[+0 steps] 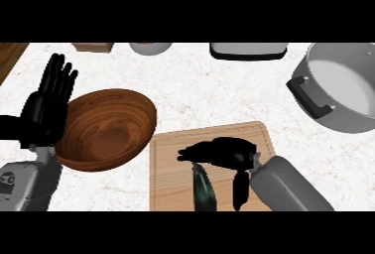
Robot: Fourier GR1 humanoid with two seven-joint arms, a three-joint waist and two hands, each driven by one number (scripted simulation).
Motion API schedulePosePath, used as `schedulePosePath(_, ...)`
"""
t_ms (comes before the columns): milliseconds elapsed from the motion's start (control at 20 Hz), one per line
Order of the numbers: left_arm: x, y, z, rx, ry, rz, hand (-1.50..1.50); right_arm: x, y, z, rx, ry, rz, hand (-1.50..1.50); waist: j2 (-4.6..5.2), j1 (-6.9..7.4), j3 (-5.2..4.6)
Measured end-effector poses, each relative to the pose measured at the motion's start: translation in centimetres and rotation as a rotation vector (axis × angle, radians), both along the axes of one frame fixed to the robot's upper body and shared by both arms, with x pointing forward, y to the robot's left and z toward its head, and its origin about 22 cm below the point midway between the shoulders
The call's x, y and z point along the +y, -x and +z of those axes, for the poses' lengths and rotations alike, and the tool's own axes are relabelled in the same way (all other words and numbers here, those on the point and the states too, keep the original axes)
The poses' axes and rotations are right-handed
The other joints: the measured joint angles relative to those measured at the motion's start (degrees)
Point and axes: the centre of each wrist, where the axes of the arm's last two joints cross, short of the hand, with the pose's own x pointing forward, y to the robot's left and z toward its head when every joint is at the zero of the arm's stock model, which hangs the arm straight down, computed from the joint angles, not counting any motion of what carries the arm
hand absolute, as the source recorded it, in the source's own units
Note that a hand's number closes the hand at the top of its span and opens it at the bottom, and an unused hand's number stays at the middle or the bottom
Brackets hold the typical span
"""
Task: Pick the eggplant from the cutting board and place it in the pot
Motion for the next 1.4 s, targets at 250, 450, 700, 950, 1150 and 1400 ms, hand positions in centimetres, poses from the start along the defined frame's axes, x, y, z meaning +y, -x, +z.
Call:
schedulePosePath(250, -0.9, -0.4, 0.5, 0.005, 0.003, 0.000, 0.00, 0.8, 0.8, -2.0, 0.008, 0.007, -0.005, -1.50, 0.02, -0.05, -0.01)
schedulePosePath(450, -0.9, -0.3, 0.4, 0.003, 0.002, 0.006, 0.00, 1.6, 1.2, -3.1, 0.007, -0.003, 0.011, -1.50, -0.07, -0.06, -0.08)
schedulePosePath(700, -0.7, 0.0, 0.0, 0.001, -0.004, 0.005, 0.00, 3.0, 1.6, -3.8, 0.014, -0.010, 0.024, -1.50, -0.20, -0.11, -0.15)
schedulePosePath(950, -0.3, 0.1, -0.1, 0.001, -0.005, 0.004, 0.00, 3.9, 2.5, -4.4, -0.021, -0.071, 0.103, 1.50, -0.27, -0.12, -0.14)
schedulePosePath(1150, 0.2, 0.4, -0.3, 0.003, -0.005, 0.008, 0.00, 4.7, 3.7, -3.9, -0.056, -0.118, 0.142, 1.50, -0.30, -0.20, -0.20)
schedulePosePath(1400, -0.1, -0.1, 0.2, 0.010, -0.003, 0.005, 0.00, 5.0, 4.3, -3.8, -0.101, -0.140, 0.162, 1.50, -0.40, -0.22, -0.27)
